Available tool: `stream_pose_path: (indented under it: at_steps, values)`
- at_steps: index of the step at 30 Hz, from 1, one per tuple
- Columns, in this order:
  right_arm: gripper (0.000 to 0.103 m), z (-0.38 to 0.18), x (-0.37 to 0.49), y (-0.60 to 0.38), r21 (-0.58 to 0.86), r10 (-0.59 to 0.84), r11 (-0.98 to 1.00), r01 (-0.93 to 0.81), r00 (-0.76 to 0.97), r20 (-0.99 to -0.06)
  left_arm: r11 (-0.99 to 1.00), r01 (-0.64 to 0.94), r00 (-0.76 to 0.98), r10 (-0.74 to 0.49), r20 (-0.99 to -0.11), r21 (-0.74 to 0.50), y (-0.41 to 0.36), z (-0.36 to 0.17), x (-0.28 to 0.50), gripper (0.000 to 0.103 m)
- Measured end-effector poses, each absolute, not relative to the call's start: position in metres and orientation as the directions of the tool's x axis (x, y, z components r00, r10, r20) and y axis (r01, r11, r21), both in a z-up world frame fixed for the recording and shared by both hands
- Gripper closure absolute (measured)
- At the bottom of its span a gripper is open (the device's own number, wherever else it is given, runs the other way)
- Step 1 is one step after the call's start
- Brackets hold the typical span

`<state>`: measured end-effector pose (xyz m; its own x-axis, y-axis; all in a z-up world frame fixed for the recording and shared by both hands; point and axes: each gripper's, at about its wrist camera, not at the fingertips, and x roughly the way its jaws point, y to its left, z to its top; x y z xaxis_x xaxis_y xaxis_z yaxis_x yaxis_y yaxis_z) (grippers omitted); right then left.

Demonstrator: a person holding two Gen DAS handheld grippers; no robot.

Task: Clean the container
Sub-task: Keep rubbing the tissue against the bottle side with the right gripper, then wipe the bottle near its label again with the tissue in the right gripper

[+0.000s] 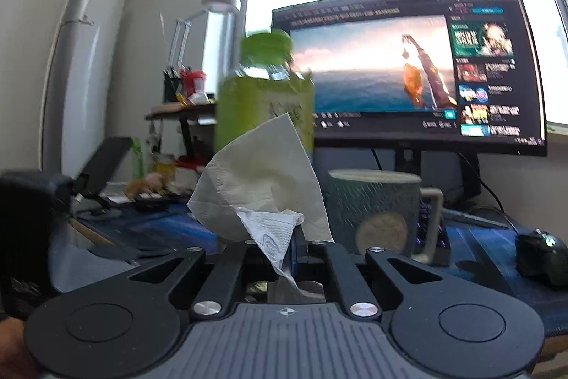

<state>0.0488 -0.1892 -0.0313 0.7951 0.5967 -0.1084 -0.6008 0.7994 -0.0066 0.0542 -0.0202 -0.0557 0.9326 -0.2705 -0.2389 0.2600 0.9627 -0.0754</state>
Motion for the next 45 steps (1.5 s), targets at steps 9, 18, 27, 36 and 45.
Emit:
stream_pose_path:
  at_steps: [9,18,27,36,45]
  values:
    - [0.097,-0.025,0.041,-0.189,-0.011,0.62,0.782,-0.623,0.781,-0.075,0.963,0.26,0.933,-0.271,-0.238,-0.077,-0.02,-0.056,0.054,0.042]
    - [0.097,-0.029,0.046,-0.189,-0.002,0.61,0.79,-0.613,0.787,-0.091,0.963,0.258,0.933,-0.269,-0.237,-0.075,-0.021,-0.056,0.053,0.042]
    - [0.097,-0.024,0.04,-0.188,-0.013,0.626,0.778,-0.628,0.777,-0.067,0.963,0.257,0.934,-0.268,-0.238,-0.077,-0.022,-0.056,0.053,0.042]
    - [0.097,-0.025,0.042,-0.189,-0.007,0.626,0.778,-0.628,0.777,-0.071,0.963,0.257,0.934,-0.268,-0.238,-0.076,-0.022,-0.056,0.052,0.042]
    - [0.097,-0.025,0.041,-0.188,-0.014,0.62,0.782,-0.623,0.781,-0.078,0.964,0.257,0.933,-0.267,-0.24,-0.072,-0.022,-0.055,0.053,0.042]
